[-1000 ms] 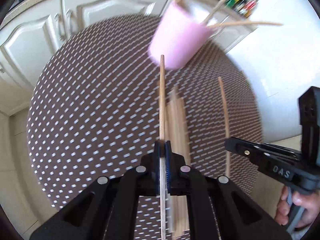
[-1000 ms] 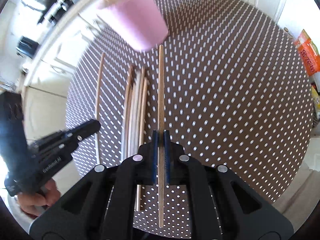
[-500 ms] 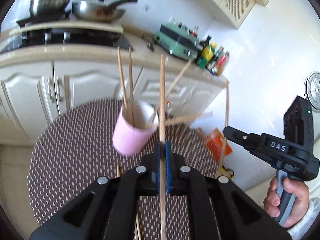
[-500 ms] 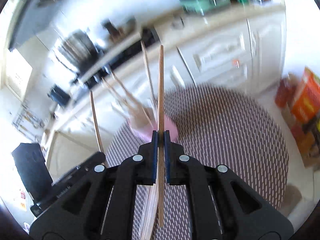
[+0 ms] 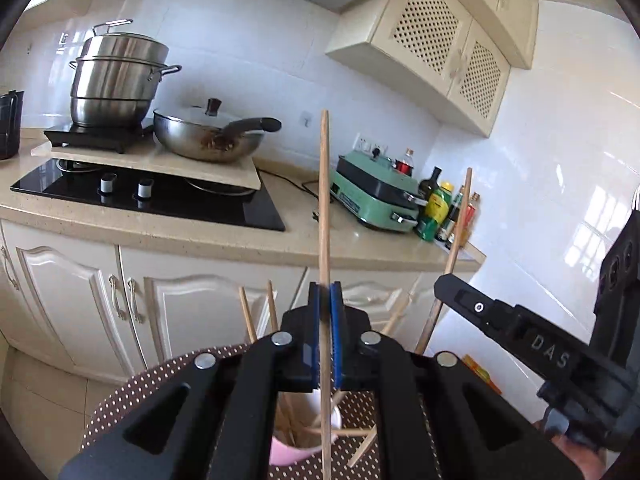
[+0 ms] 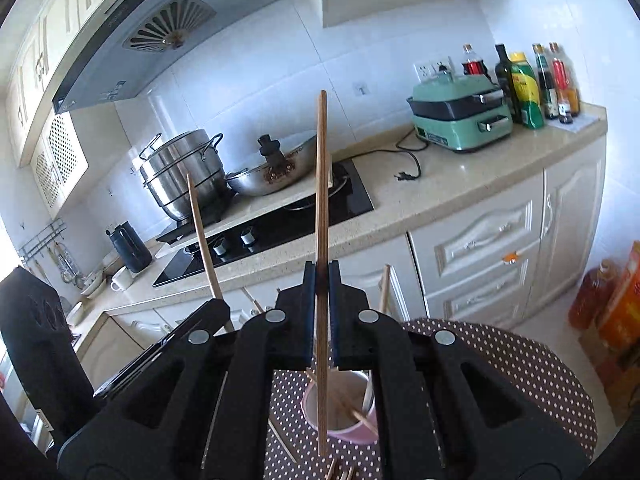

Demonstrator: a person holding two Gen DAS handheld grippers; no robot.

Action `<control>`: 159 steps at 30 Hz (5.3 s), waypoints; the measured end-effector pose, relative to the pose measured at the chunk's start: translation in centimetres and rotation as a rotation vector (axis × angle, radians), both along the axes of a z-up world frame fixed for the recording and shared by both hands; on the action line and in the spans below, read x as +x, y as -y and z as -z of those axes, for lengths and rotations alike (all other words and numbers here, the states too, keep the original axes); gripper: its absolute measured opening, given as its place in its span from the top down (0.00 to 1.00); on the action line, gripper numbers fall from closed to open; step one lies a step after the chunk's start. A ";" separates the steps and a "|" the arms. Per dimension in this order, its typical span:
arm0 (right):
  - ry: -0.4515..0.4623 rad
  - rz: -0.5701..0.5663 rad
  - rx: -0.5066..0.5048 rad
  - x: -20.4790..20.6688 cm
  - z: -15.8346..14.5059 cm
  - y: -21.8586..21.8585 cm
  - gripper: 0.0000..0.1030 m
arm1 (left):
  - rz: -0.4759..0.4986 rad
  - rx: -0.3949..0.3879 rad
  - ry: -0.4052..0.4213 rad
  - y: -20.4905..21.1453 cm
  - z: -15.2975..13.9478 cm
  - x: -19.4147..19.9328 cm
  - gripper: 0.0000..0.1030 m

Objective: Organize utensils
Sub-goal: 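Lift both chopsticks upright and lower them into the pink cup, then open both grippers to release the chopsticks in the cup, then move both open grippers back down over the chopstick pile, then grasp one chopstick with the left gripper while the right gripper grasps another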

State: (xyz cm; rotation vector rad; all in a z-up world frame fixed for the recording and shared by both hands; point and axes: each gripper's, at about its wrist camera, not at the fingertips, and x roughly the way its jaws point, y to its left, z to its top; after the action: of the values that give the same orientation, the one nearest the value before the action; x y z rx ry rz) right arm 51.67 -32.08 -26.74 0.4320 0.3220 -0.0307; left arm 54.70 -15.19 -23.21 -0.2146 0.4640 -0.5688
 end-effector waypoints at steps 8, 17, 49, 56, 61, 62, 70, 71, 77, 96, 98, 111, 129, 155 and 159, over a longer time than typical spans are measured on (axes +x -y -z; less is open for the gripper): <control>0.032 0.006 -0.124 1.8 1.4 -2.1 0.94 | -0.032 -0.013 0.030 1.0 2.1 2.6 0.95; 0.018 -0.017 -0.176 2.2 3.3 -2.7 0.94 | -0.045 -0.026 -0.008 0.3 4.9 3.3 0.95; -0.151 -0.099 -0.200 -1.7 4.0 -3.7 0.48 | -0.083 0.088 -0.140 -3.5 5.9 -2.1 0.65; -0.158 -0.104 -0.223 -4.8 2.4 -4.3 0.48 | -0.089 0.159 -0.188 -5.6 5.7 -4.9 0.57; -0.222 -0.109 -0.240 -7.5 3.2 -5.2 0.48 | -0.022 0.274 -0.349 -6.1 8.9 -6.8 0.57; -0.237 -0.107 -0.231 -8.1 3.5 -5.4 0.48 | -0.006 0.298 -0.395 -6.1 9.8 -7.1 0.57; -0.392 -0.140 -0.205 -11.6 8.5 -7.7 0.48 | 0.084 0.500 -0.603 -4.8 17.4 -10.2 0.57; -0.413 -0.140 -0.195 -11.8 9.2 -7.8 0.48 | 0.092 0.510 -0.617 -4.7 17.9 -10.2 0.57; -0.547 -0.131 -0.125 -13.1 13.2 -8.4 0.48 | 0.136 0.599 -0.642 -3.5 20.3 -10.5 0.57; -0.653 -0.066 0.068 -13.7 16.5 -6.5 0.48 | 0.199 0.674 -0.671 -0.1 21.6 -6.6 0.57; -0.656 -0.071 0.112 -13.2 16.9 -6.3 0.48 | 0.206 0.667 -0.674 -0.3 21.6 -6.4 0.57; -0.759 -0.083 0.114 -10.9 18.8 -7.9 0.49 | 0.196 0.642 -0.707 -3.6 21.9 -6.3 0.58; -0.944 -0.164 0.160 -7.4 20.6 -9.5 0.68 | 0.196 0.622 -0.752 -4.4 21.4 -5.4 0.95; -1.174 -0.274 -0.238 0.3 20.6 -17.0 0.92 | 0.163 0.558 -0.782 -5.8 22.4 -3.9 0.95; -1.152 -0.309 -0.217 -0.9 20.3 -15.5 0.94 | 0.159 0.537 -0.771 -5.8 21.9 -6.0 0.95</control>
State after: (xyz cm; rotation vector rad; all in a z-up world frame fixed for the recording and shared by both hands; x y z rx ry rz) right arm 50.80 -16.62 -47.01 0.1008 1.5019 -0.0097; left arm 48.69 -9.34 -45.11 0.1341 1.3678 -0.4815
